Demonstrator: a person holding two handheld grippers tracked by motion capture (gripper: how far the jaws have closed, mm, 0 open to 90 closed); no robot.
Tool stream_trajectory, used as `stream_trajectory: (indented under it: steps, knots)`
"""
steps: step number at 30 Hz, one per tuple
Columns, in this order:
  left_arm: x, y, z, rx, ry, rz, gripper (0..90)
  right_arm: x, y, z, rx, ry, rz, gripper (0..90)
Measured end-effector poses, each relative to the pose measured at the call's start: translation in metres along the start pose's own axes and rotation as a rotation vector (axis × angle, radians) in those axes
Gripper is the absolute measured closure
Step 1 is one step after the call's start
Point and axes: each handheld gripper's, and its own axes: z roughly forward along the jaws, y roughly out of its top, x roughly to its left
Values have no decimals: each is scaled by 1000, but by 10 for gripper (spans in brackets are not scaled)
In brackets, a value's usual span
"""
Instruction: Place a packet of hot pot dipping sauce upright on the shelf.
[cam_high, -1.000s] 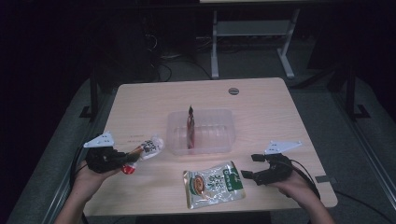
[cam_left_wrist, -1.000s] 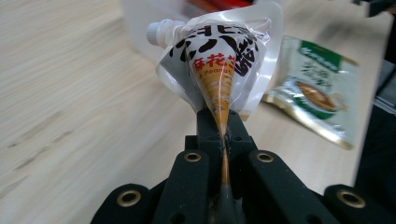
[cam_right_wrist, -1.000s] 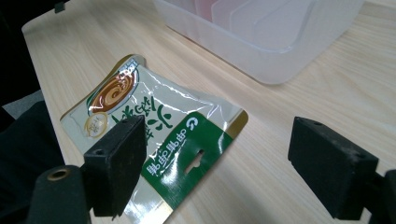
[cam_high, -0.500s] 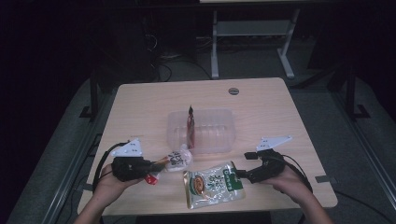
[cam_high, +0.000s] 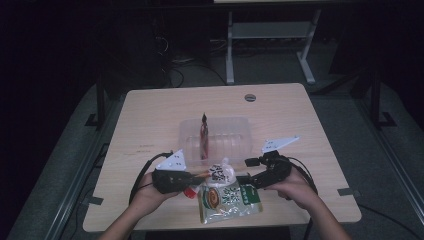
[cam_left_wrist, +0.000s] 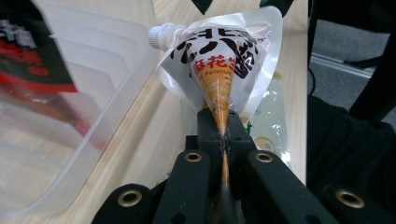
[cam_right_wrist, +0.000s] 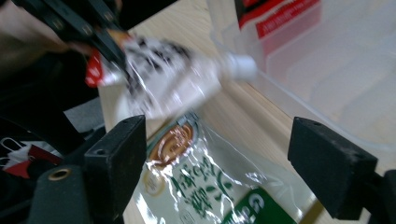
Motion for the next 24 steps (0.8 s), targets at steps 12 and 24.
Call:
stream_trajectory:
  steps: [12, 24]
  knots:
    - [-6, 0, 8, -19, 51, 31, 892, 3, 3, 12, 13, 49, 17, 223]
    - [-8, -4, 10, -21, 71, 47, 892, 4, 7, 33, 72, 117, 23, 439]
